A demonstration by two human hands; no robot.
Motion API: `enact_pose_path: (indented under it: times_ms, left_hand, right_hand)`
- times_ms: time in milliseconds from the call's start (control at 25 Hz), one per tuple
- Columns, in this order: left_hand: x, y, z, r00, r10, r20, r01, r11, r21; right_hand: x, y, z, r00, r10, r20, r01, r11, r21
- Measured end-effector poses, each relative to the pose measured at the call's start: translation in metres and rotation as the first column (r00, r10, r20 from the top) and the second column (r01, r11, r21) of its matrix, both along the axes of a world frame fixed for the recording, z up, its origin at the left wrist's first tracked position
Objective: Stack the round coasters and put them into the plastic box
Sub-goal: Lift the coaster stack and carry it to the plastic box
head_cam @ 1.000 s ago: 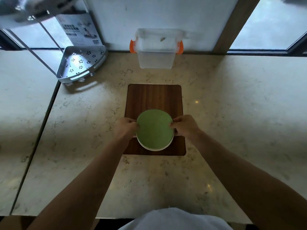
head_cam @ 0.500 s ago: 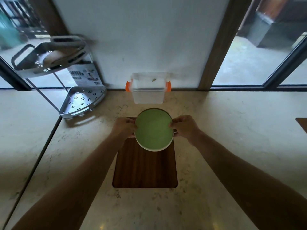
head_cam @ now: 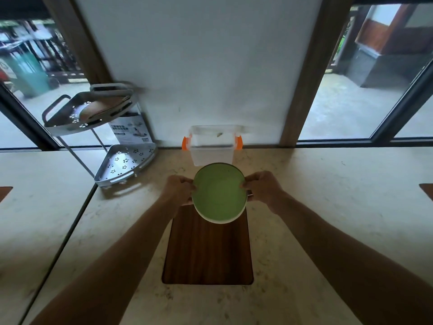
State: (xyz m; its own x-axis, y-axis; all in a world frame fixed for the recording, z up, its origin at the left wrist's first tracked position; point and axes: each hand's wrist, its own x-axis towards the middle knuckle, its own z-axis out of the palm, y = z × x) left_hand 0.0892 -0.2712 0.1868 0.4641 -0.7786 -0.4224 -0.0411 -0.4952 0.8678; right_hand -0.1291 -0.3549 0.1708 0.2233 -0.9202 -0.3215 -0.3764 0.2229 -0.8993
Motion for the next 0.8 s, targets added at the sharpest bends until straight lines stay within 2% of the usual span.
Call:
enact_pose_path:
  times_ms: [200, 400, 600, 800]
  left_hand:
    - [-0.001, 0.008, 0.006, 1.0, -0.011, 0.001, 0.011, 1.0, -0.003]
    - [0.003, 0.004, 0.004, 0.997, -0.035, 0.065, 0.036, 0.999, -0.002]
    - [0.016, -0.018, 0.009, 0.991, -0.064, 0.115, 0.066, 0.998, -0.015]
    - [0.035, -0.051, 0.016, 0.995, -0.042, 0.089, 0.046, 0.998, -0.042]
  right_hand:
    - [-0.001, 0.005, 0.0, 1.0, -0.013, 0.005, 0.013, 1.0, -0.013]
    - [0.002, 0.002, 0.002, 1.0, -0.001, -0.016, 0.0, 1.0, -0.029]
    - [0.015, -0.018, 0.011, 0.999, 0.013, -0.033, -0.014, 0.999, -0.04]
    - [0.033, -0.054, 0.023, 1.0, 0.0, -0.027, 0.0, 1.0, -0.017]
